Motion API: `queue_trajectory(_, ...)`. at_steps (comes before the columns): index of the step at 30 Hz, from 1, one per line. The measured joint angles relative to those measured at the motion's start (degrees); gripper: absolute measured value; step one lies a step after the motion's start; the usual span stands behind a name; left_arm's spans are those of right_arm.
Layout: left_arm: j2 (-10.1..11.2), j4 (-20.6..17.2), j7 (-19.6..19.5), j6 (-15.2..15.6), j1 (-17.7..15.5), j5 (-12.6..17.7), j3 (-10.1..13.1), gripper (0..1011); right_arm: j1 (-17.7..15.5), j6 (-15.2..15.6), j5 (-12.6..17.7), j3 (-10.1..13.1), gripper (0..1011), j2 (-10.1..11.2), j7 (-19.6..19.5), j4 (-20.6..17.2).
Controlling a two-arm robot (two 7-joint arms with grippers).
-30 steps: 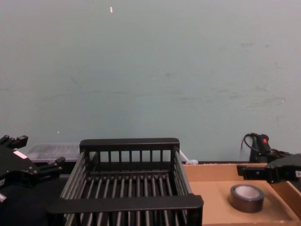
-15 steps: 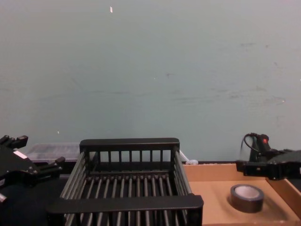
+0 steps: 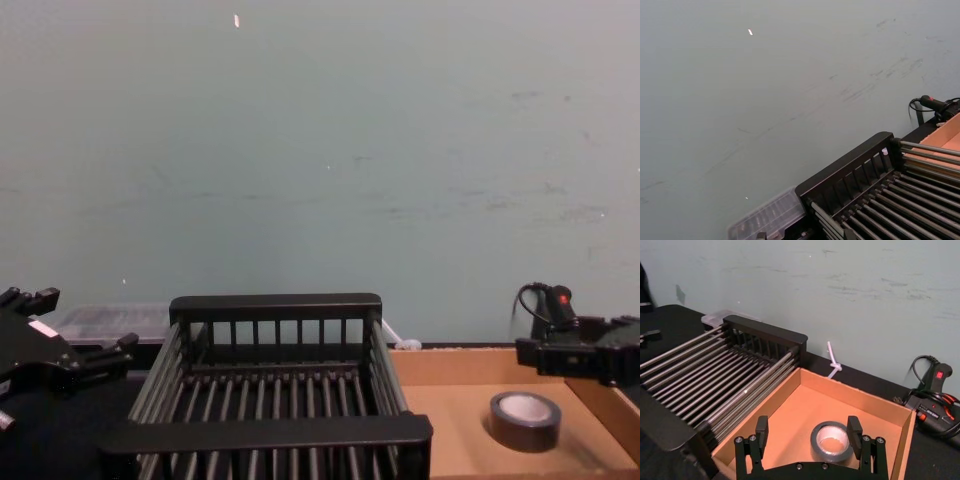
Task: Pick up the white tape and place it into the black box , Pick up the silver tape and place it into the brown box.
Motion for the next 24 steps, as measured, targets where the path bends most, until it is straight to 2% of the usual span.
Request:
queue_trajectory(12, 0.00, 0.00, 0.00, 0.00, 0.00, 0.00, 0.00, 1001, -4.39, -0.02, 3.25, 0.46, 1002, 4.00, 1.18, -5.46)
queue_trajectory(24, 0.00, 0.00, 0.00, 0.00, 0.00, 0.00, 0.00, 1001, -7.60, -0.88, 5.43, -0.34, 1003, 6.47, 1.54, -8.76)
